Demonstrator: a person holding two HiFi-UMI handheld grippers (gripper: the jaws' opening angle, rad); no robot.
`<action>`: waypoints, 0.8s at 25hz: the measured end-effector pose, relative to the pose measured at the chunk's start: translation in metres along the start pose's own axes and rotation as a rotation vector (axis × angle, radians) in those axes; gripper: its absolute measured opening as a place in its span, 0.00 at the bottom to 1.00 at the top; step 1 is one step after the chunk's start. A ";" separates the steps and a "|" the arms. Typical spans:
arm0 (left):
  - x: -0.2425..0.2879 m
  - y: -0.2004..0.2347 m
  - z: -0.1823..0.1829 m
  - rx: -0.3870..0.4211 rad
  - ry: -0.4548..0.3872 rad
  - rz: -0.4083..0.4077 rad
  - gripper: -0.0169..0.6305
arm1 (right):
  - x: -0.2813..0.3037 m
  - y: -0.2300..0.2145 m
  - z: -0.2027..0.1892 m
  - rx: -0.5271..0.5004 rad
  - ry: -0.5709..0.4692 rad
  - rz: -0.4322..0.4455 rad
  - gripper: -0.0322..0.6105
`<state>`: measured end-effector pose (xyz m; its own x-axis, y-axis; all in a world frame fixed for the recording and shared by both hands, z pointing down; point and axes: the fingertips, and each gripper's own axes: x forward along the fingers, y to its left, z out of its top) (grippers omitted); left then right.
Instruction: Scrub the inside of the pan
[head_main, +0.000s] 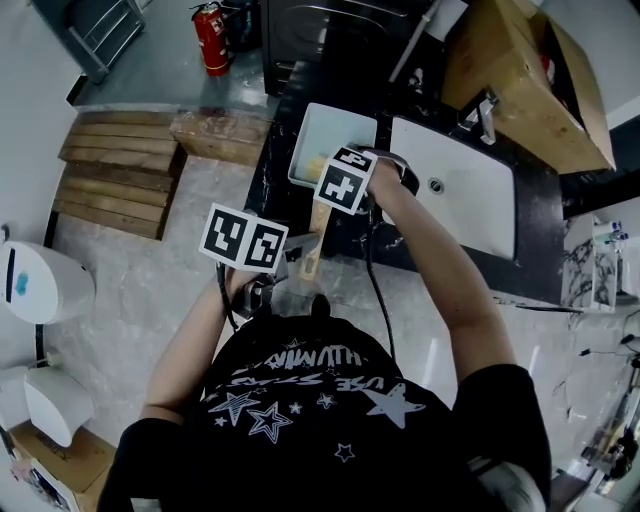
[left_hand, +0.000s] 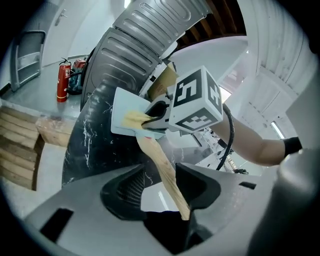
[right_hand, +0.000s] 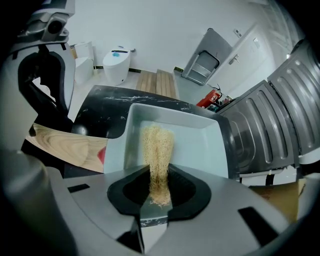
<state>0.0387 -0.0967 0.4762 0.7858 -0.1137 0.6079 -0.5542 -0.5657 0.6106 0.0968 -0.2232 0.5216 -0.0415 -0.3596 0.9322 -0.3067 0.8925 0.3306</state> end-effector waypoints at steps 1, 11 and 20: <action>0.000 0.001 0.002 0.007 -0.001 0.005 0.30 | -0.001 0.003 0.000 0.004 -0.002 0.003 0.18; 0.006 0.004 0.005 0.029 0.022 -0.005 0.30 | -0.003 -0.001 0.001 0.034 -0.012 -0.035 0.18; 0.008 0.008 0.022 0.035 0.015 -0.004 0.30 | 0.012 -0.071 -0.021 0.105 0.036 -0.217 0.18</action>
<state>0.0460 -0.1198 0.4749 0.7836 -0.0990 0.6134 -0.5409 -0.5944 0.5951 0.1375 -0.2851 0.5124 0.0692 -0.5280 0.8464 -0.4022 0.7617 0.5081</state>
